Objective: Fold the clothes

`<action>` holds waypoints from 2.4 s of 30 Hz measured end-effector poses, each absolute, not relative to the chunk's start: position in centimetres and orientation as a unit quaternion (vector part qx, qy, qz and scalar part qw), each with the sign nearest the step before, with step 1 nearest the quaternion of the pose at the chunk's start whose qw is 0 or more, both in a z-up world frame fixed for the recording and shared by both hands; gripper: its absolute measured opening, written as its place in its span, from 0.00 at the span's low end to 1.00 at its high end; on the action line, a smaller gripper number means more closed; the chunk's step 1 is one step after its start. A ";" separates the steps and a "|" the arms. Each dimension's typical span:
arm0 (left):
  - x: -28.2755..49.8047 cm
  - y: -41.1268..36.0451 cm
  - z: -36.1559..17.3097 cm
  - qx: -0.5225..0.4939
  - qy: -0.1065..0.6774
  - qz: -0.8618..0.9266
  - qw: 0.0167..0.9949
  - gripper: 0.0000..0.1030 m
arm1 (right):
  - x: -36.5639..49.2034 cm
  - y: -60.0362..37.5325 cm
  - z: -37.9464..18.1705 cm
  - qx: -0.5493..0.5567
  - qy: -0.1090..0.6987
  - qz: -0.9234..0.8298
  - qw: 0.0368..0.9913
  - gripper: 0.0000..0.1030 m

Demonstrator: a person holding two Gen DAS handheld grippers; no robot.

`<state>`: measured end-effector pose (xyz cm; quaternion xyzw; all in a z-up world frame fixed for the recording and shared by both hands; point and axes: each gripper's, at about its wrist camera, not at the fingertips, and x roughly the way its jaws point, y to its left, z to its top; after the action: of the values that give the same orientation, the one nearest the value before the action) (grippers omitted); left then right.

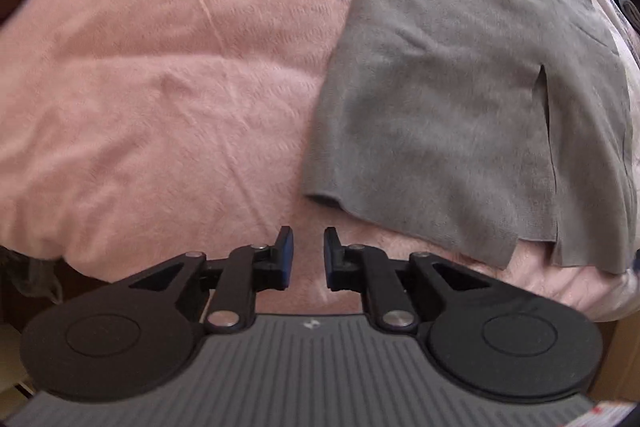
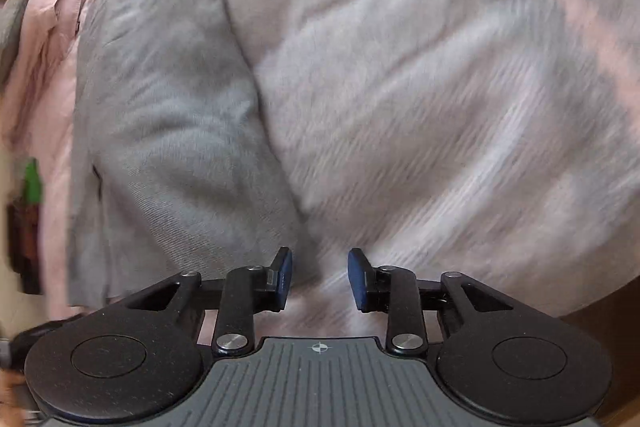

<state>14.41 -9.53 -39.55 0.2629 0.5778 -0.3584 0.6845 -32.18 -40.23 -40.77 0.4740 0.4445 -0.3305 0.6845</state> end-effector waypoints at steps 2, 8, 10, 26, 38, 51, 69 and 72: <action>14.7 -10.3 -38.0 0.251 0.546 -0.378 0.704 0.11 | -30.5 -39.7 -38.8 0.411 0.428 -0.338 0.730 0.28; 15.9 -16.7 -38.6 0.273 0.487 -0.434 0.707 0.35 | -24.5 -40.8 -40.5 0.382 0.407 -0.353 0.751 0.29; 17.1 -16.1 -39.4 0.257 0.508 -0.442 0.693 0.40 | -26.5 -40.7 -41.4 0.418 0.388 -0.366 0.735 0.30; 19.2 -7.4 -40.6 0.121 0.642 -0.407 0.638 0.48 | -34.4 -29.5 -43.8 0.718 0.113 -0.366 0.581 0.51; 17.1 -6.7 -45.5 -0.081 0.706 -0.348 0.612 0.45 | -33.5 -29.7 -45.1 0.688 0.100 -0.419 0.584 0.44; 16.0 -6.4 -43.0 0.114 0.646 -0.376 0.654 0.00 | -31.5 -30.1 -43.9 0.627 0.265 -0.417 0.603 0.06; 1.6 -14.4 -44.1 0.118 0.630 -0.545 0.540 0.09 | -36.4 -33.6 -40.7 0.530 0.273 -0.416 0.686 0.39; 1.6 -14.6 -44.3 0.101 0.637 -0.530 0.550 0.09 | -36.1 -34.1 -41.6 0.529 0.277 -0.393 0.700 0.38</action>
<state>1.61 -14.57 -44.33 0.1010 0.6370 -0.5302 0.5504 -36.09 -34.11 -41.61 0.5286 0.2768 -0.3932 0.6996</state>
